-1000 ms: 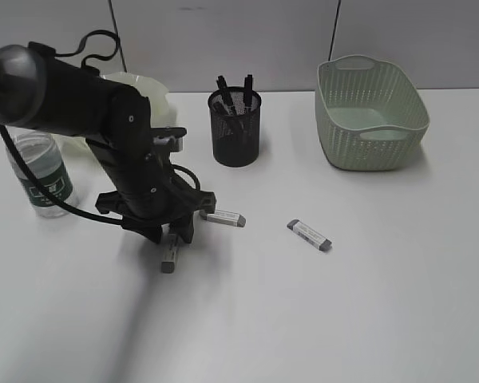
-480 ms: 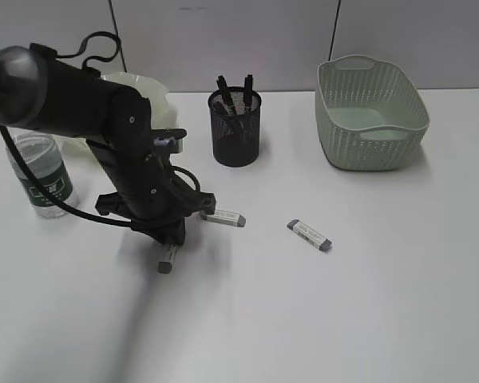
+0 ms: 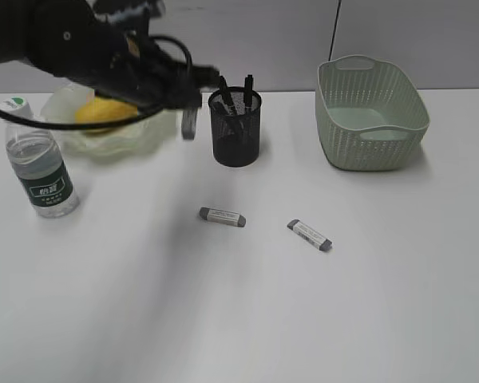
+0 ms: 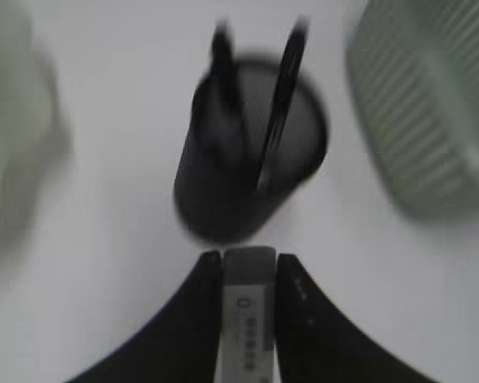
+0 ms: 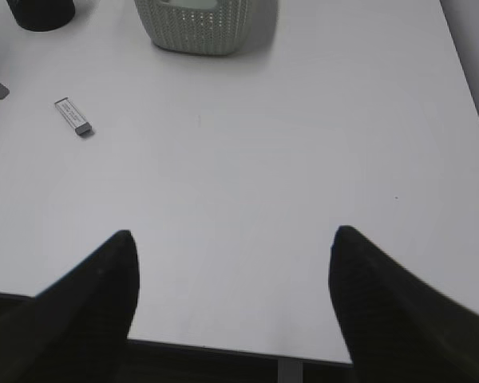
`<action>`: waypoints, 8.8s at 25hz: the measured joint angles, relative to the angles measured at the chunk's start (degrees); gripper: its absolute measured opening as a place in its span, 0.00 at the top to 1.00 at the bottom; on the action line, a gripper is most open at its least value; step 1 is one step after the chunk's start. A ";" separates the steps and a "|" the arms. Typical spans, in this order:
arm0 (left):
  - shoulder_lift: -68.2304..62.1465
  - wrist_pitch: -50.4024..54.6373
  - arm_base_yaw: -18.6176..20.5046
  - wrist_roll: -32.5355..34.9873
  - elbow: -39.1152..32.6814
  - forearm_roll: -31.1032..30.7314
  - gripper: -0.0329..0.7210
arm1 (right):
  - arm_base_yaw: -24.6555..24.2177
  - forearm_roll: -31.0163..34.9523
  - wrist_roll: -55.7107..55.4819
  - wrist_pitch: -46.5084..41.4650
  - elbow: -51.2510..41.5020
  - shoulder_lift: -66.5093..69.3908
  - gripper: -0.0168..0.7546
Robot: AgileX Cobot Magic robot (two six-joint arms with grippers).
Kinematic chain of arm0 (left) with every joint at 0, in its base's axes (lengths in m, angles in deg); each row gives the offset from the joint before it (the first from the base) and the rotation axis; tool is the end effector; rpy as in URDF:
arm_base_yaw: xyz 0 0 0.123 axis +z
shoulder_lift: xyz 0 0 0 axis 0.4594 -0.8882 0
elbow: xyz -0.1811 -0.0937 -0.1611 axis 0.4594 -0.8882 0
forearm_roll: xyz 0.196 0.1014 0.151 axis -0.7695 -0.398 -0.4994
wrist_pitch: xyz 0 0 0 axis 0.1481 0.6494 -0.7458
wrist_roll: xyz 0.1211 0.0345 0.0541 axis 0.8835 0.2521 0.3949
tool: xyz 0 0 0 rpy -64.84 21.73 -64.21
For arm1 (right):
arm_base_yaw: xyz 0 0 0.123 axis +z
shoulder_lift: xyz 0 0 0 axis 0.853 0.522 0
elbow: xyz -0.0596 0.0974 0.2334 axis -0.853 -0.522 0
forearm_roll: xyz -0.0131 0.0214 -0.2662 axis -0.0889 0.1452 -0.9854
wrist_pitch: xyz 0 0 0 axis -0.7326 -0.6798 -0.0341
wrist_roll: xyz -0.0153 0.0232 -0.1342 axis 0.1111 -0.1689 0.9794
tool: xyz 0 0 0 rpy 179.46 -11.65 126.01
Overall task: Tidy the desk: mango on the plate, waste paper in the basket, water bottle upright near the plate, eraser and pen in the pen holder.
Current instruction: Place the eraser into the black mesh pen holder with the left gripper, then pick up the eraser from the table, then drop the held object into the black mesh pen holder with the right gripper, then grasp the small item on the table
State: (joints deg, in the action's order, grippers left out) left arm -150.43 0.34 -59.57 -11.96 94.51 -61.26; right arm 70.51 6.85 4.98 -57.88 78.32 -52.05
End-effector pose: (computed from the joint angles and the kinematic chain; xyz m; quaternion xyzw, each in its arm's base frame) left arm 0.3844 -0.2412 0.1802 0.0778 0.8973 -0.1956 0.3880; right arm 0.0844 0.0079 0.2632 -0.0739 0.8586 0.0213 0.5068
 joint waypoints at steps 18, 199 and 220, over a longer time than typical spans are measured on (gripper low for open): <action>-17.80 -42.67 0.12 12.25 11.55 0.71 0.75 | 0.00 0.00 0.00 0.00 0.00 0.00 0.22; 104.03 48.73 19.98 23.30 -42.61 2.25 0.31 | 19.40 20.73 19.17 49.87 61.79 108.78 0.30; 66.41 49.17 19.98 23.35 -28.84 12.65 0.35 | -0.49 0.24 2.49 -9.23 71.99 87.05 0.36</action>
State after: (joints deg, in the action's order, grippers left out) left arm -84.02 49.51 -39.58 11.39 65.67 -48.61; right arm 70.01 7.09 7.48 -67.11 150.31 35.00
